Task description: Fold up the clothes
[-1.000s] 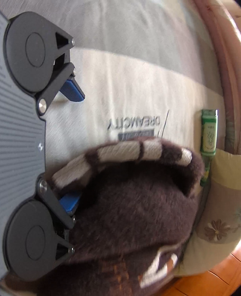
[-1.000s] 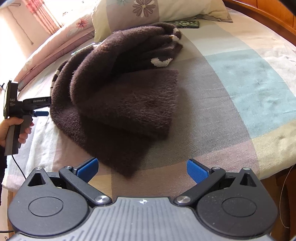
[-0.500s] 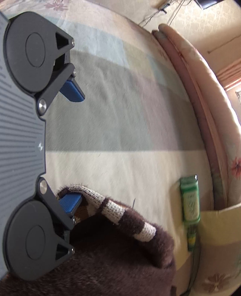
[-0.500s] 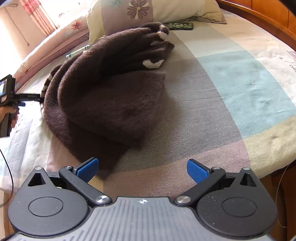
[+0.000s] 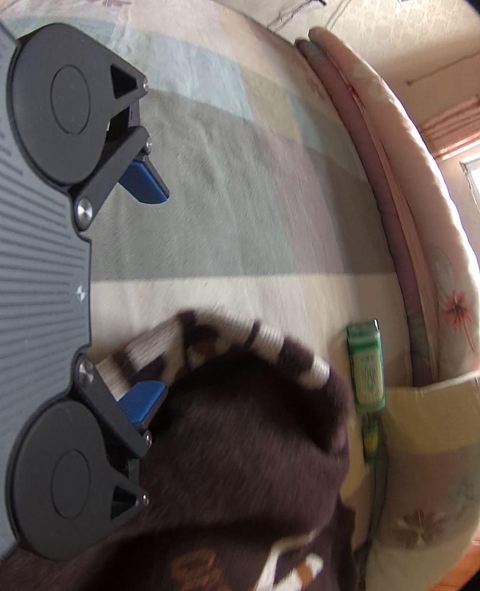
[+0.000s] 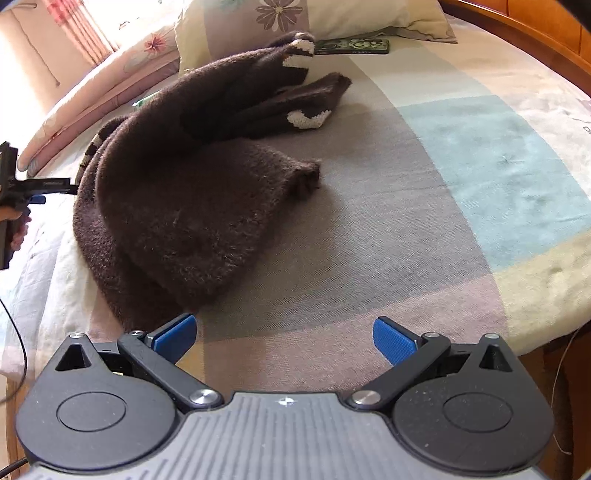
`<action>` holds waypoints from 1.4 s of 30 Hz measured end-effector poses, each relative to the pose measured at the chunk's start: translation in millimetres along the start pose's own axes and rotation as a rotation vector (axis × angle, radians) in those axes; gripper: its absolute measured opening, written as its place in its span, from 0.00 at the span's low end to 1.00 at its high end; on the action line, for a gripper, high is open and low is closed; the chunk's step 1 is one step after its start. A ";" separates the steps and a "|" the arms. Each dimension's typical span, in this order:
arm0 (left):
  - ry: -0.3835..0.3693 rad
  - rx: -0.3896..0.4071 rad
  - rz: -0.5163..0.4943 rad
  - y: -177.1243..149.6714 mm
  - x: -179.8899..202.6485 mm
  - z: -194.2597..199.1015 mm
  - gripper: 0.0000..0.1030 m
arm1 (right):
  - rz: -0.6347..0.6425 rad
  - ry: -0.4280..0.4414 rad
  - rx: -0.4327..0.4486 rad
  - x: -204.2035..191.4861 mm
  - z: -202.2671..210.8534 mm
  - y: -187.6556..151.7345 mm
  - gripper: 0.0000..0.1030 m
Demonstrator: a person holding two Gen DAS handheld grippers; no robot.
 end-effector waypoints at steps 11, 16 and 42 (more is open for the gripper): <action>-0.349 0.164 -0.169 -37.2 63.8 125.4 0.99 | 0.055 0.004 0.017 -10.7 -11.5 11.3 1.00; -0.454 0.227 -0.223 -38.9 111.5 159.4 0.99 | 0.155 -0.029 0.058 -15.9 -9.1 21.8 1.00; -0.341 0.126 -0.080 -74.2 166.6 166.5 0.99 | 0.749 0.012 -0.071 -18.9 -148.6 205.7 1.00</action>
Point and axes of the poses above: each gripper's, at about its wrist camera, not at the fingertips, and z roughly against the way its jaws point, x to its right, y to its top, the point moved 1 cm from there along -z, roughly the way its jaws point, and after that the axes turned 11 degrees about y, right-handed, at the moved point
